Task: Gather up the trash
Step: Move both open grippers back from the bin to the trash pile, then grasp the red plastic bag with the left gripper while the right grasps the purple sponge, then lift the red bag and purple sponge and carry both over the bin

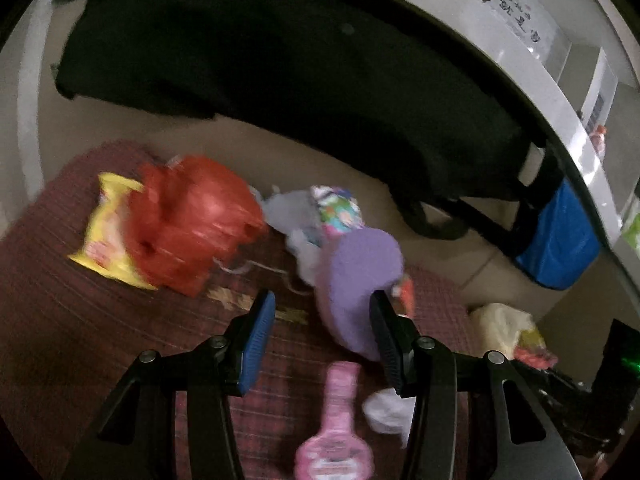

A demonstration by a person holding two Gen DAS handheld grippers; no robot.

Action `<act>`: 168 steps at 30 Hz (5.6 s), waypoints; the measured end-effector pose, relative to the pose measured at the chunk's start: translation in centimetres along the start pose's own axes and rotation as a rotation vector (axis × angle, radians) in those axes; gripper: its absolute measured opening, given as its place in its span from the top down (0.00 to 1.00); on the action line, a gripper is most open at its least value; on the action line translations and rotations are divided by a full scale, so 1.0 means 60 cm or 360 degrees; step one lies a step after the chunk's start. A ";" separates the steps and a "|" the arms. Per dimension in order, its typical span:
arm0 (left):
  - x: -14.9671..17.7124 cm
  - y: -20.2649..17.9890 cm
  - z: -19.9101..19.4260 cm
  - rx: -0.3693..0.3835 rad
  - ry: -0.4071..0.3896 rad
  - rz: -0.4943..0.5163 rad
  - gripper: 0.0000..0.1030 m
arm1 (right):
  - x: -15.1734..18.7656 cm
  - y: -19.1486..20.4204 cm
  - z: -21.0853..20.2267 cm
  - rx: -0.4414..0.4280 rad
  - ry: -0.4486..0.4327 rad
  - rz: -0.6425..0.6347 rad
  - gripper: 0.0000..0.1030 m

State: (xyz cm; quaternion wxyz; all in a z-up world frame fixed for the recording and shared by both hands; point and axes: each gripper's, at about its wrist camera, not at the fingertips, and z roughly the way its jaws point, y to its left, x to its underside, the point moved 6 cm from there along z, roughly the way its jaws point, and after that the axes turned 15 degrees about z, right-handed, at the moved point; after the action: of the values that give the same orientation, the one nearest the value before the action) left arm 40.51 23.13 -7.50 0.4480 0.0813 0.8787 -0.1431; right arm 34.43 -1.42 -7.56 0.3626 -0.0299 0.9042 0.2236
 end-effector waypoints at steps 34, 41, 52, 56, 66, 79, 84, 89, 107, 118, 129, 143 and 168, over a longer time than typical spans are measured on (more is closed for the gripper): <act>-0.078 0.178 0.024 -0.0203 -0.0117 -0.0109 0.50 | 0.031 0.074 0.082 0.0042 0.0182 -0.0172 0.62; -0.040 0.182 0.084 -0.0102 0.0058 -0.0190 0.42 | 0.031 0.055 0.063 0.0085 0.0187 -0.0159 0.62; -0.033 0.163 0.069 -0.0132 0.0093 -0.0201 0.59 | 0.011 0.072 0.037 0.0062 0.0126 -0.0140 0.62; -0.031 0.140 0.010 -0.0152 0.0009 -0.0133 0.89 | -0.002 0.079 0.027 0.0078 0.0049 -0.0143 0.62; 0.008 0.098 -0.115 -0.0083 -0.0110 -0.0083 0.96 | -0.073 0.151 0.090 0.0070 0.0013 -0.0232 0.62; 0.025 0.134 -0.111 0.0123 -0.0103 -0.0128 0.55 | -0.128 0.111 0.248 -0.0045 0.0266 0.0082 0.58; 0.026 0.135 -0.068 0.0155 -0.0001 -0.0115 0.54 | -0.102 0.134 0.258 -0.0054 0.0313 -0.0024 0.66; 0.005 0.124 -0.018 0.0127 0.0064 -0.0028 0.53 | -0.120 0.138 0.200 -0.0021 0.0140 -0.0081 0.73; 0.012 0.128 0.130 0.0249 0.0329 -0.0310 0.36 | -0.154 0.062 0.095 -0.0037 -0.0073 0.0098 0.72; -0.013 0.033 0.057 -0.0003 0.0149 -0.0144 0.60 | -0.102 0.039 0.039 -0.0041 -0.0088 0.0094 0.72; -0.038 -0.150 -0.132 -0.0410 -0.0224 0.0221 0.60 | -0.120 0.017 -0.100 0.0010 -0.0334 0.0005 0.72; -0.060 -0.368 -0.181 -0.0362 -0.0434 0.0421 0.60 | -0.114 -0.078 -0.276 0.0202 -0.0588 -0.0087 0.72; -0.032 -0.541 -0.072 -0.0102 -0.0334 0.0506 0.60 | -0.099 -0.260 -0.357 0.0360 -0.0677 0.0090 0.72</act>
State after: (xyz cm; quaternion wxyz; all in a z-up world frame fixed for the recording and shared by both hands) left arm 29.55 -6.20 2.29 0.5565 0.1894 0.8074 -0.0501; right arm 28.38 -25.21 4.08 0.5396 0.0841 0.8272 0.1321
